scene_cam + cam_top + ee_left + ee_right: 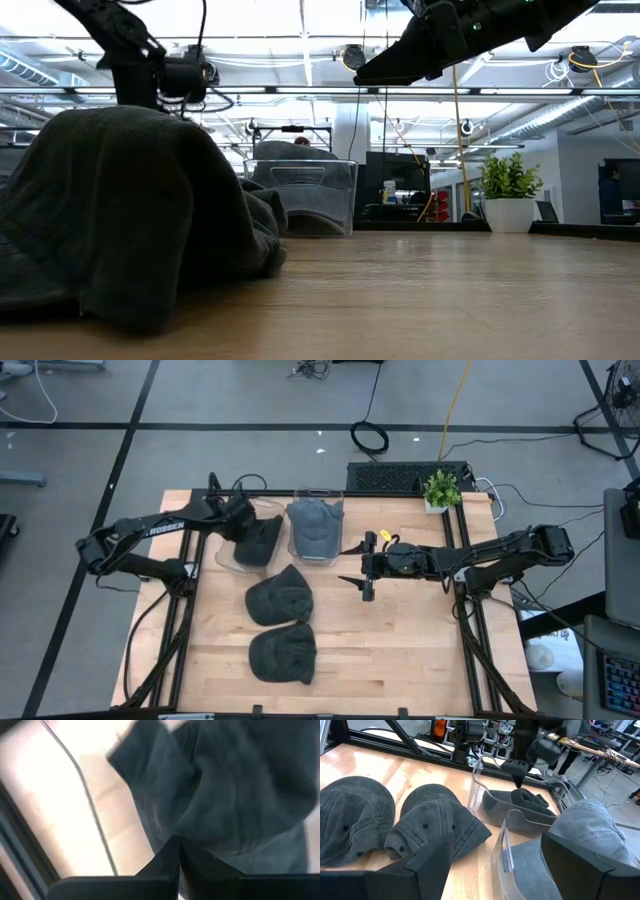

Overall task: Pick & Place hat
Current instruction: Put the top right black cap into the left transparent bin, then put the top black cap into the left transparent bin

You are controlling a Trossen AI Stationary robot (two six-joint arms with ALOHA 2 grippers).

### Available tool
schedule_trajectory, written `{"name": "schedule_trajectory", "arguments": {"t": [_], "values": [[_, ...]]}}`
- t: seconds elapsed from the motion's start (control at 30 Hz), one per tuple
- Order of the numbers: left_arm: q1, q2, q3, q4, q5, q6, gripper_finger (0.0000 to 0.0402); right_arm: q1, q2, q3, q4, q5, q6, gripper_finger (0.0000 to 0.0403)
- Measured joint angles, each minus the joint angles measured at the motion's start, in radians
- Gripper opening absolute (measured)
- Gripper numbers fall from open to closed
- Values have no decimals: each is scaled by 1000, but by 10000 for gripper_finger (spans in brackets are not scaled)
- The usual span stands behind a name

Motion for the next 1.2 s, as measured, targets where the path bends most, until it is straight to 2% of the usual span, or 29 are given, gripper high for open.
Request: {"name": "schedule_trajectory", "arguments": {"t": [0.13,0.23,0.4,0.53,0.63,0.8,1.0,1.2], "values": [[0,-40,70,-54,4,25,5,0,0,0,0,-1,0,288],[0,-77,114,-67,26,29,14,0,0,0,2,-1,0,288],[0,-140,141,-14,160,21,71,14,86,0,53,-40,-72,288],[1,-165,142,57,226,-24,144,48,242,0,250,-109,-179,288],[1,-168,142,86,289,-41,200,75,383,2,363,-79,-307,288],[0,-168,142,92,339,-44,270,87,557,51,400,21,-438,282],[-1,-168,142,107,335,-60,310,86,714,152,390,23,-438,270],[-2,-168,142,116,335,-81,314,93,821,227,489,24,-438,271]]}}
